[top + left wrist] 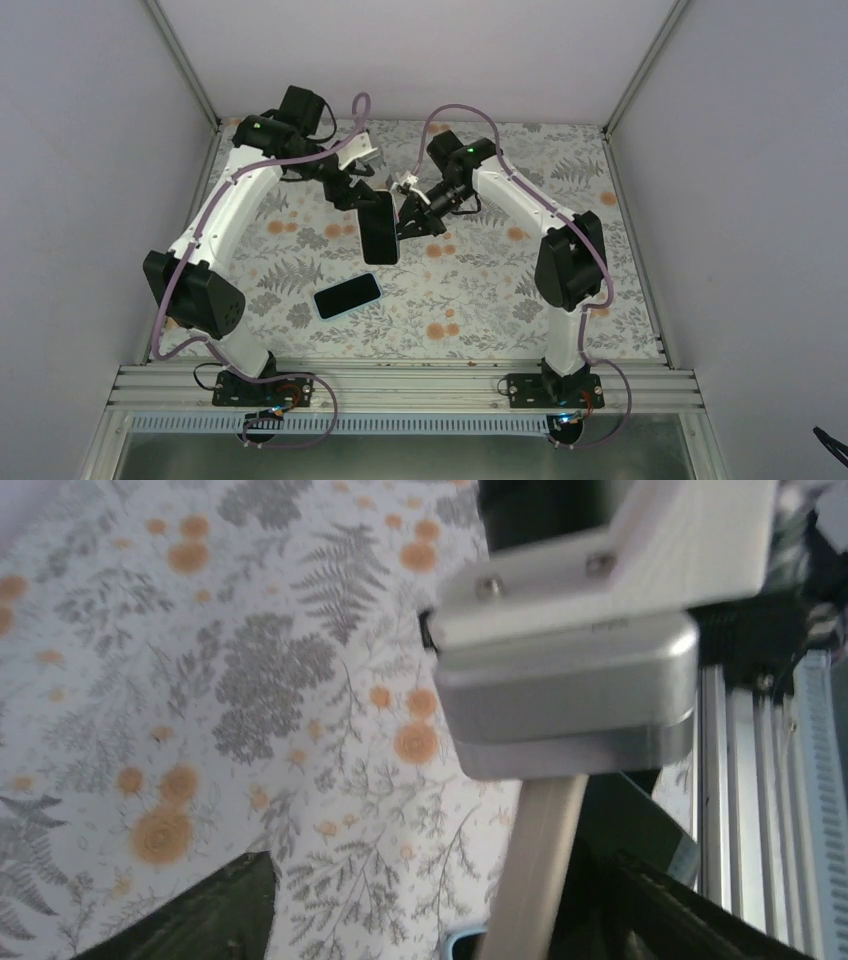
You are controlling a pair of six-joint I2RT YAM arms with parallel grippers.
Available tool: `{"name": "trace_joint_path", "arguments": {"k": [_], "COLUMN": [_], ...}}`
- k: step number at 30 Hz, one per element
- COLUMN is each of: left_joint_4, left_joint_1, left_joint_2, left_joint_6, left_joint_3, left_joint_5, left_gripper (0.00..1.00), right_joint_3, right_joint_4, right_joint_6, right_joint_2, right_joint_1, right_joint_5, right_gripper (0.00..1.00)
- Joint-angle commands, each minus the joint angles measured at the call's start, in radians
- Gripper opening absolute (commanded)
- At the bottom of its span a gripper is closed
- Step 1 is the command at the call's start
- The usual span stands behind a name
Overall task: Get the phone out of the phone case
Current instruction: Remove the phone case from the phone.
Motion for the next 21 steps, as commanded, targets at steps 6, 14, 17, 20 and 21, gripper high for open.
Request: {"name": "trace_joint_path", "arguments": {"k": [6, 14, 17, 20, 21], "left_joint_4": [0.035, -0.032, 0.001, 0.110, 0.177], "left_joint_1": [0.010, 0.009, 0.005, -0.031, -0.060], "left_joint_2": [-0.047, -0.117, -0.152, -0.193, -0.215], "left_joint_6": [0.050, 0.034, 0.012, -0.022, -0.035], "left_joint_3": [0.174, 0.311, 0.341, 0.286, 0.233], "left_joint_5": [0.026, 0.073, 0.068, -0.038, -0.122], "left_gripper": [1.00, 1.00, 1.00, 1.00, 1.00], "right_joint_3": [0.006, 0.013, 0.018, 0.008, 0.009], "right_joint_4": [-0.032, 0.287, 0.439, 0.656, 0.715], "right_joint_6": [0.014, 0.380, 0.537, 0.762, 0.823], "right_joint_2": [-0.079, -0.026, 0.001, 0.007, 0.005], "right_joint_1": [-0.033, -0.149, -0.193, -0.239, -0.251], "right_joint_5": [-0.360, -0.334, -0.286, -0.159, -0.101], "right_gripper": [0.03, 0.03, 0.03, 0.03, 0.03]}}
